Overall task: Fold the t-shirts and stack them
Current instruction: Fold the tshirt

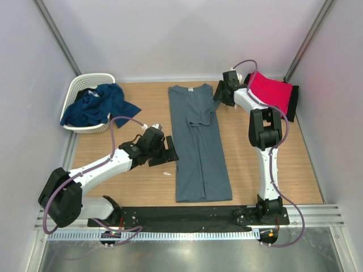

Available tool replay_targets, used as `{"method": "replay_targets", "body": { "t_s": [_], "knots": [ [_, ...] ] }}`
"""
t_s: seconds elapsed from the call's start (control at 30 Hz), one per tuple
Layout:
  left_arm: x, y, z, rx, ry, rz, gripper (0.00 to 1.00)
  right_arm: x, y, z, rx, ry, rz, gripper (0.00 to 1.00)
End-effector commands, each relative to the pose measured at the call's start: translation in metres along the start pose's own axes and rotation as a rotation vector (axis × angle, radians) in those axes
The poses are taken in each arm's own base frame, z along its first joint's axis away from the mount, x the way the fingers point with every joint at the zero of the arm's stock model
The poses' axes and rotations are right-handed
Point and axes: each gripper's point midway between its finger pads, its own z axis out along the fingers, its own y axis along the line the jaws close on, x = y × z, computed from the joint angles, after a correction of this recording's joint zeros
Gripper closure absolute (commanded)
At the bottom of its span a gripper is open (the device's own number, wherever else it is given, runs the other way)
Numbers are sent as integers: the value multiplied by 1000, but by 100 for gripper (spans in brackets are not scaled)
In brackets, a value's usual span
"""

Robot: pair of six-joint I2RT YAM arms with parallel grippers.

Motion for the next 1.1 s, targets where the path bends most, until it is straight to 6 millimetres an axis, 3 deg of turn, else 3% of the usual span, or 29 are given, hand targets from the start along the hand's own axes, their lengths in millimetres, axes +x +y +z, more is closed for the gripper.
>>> {"method": "replay_targets", "body": {
  "t_s": [0.0, 0.3, 0.43, 0.73, 0.93, 1.07],
  "knots": [
    [6, 9, -1, -22, -11, -76, 22, -38, 22, -5, -60, -106, -18, 35],
    [28, 25, 2, -77, 54, -67, 28, -18, 12, 19, -30, -72, -9, 58],
    [37, 28, 2, -87, 67, -76, 27, -12, 9, 24, -23, -65, -1, 74],
    [39, 37, -8, -107, 44, -89, 26, -25, 24, 20, -92, -116, 51, 99],
    [39, 41, -11, -118, 32, -91, 25, -46, 35, -4, -134, -161, 45, 99],
    [43, 45, -11, -123, 41, -88, 25, -52, 54, -23, -185, -191, 4, 99]
  ]
}}
